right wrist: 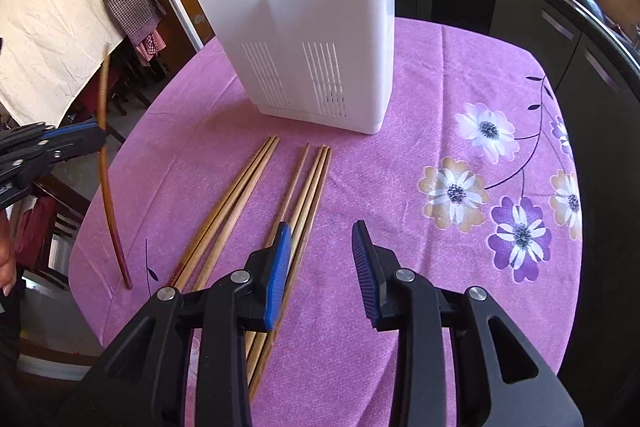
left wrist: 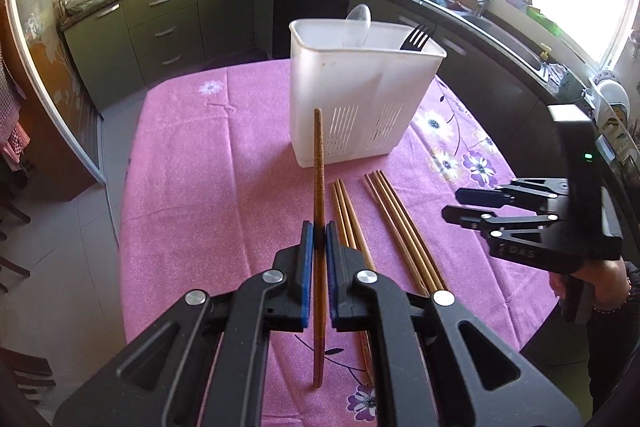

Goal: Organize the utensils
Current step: 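Grasp one wooden chopstick with the right tool and lift it upright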

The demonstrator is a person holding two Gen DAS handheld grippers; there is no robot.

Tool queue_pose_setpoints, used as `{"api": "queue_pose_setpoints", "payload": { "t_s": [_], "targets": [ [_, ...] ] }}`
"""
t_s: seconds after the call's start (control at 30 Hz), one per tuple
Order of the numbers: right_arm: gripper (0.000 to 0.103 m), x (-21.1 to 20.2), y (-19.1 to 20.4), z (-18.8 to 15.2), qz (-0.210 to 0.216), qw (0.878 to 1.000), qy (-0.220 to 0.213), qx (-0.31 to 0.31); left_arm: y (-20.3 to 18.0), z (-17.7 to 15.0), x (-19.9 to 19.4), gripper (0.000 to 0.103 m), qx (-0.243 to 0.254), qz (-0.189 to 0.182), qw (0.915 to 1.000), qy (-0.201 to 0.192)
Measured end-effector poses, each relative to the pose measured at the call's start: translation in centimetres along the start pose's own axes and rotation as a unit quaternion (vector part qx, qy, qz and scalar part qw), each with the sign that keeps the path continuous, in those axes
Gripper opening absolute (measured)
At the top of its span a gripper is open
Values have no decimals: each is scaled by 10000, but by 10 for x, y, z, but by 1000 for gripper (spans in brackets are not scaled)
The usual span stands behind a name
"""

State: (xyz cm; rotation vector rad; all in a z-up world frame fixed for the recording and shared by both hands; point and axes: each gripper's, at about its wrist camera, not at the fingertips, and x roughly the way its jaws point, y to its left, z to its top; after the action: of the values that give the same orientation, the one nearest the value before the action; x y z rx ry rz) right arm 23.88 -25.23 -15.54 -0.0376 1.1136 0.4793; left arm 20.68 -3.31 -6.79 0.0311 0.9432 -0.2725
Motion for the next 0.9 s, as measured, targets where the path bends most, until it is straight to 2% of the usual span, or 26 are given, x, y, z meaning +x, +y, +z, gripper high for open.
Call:
{"api": "queue_pose_setpoints", "payload": {
  "t_s": [0.2,0.63,0.77,0.9],
  "targets": [
    [19,32,1,14,-43,9986,515,85,0,-11,-28,6,129,45,9992,-367],
    [17,57,17,25,-558,9949,841,-5,13,-26,-45,7,139,17,9983,-570],
    [17,60,18,21,-424,9948,927,23,14,-28,-46,7,163,25,9981,-599],
    [17,67,29,23,-535,9940,949,-106,13,-28,-46,7,179,35,9980,-603]
  ]
}}
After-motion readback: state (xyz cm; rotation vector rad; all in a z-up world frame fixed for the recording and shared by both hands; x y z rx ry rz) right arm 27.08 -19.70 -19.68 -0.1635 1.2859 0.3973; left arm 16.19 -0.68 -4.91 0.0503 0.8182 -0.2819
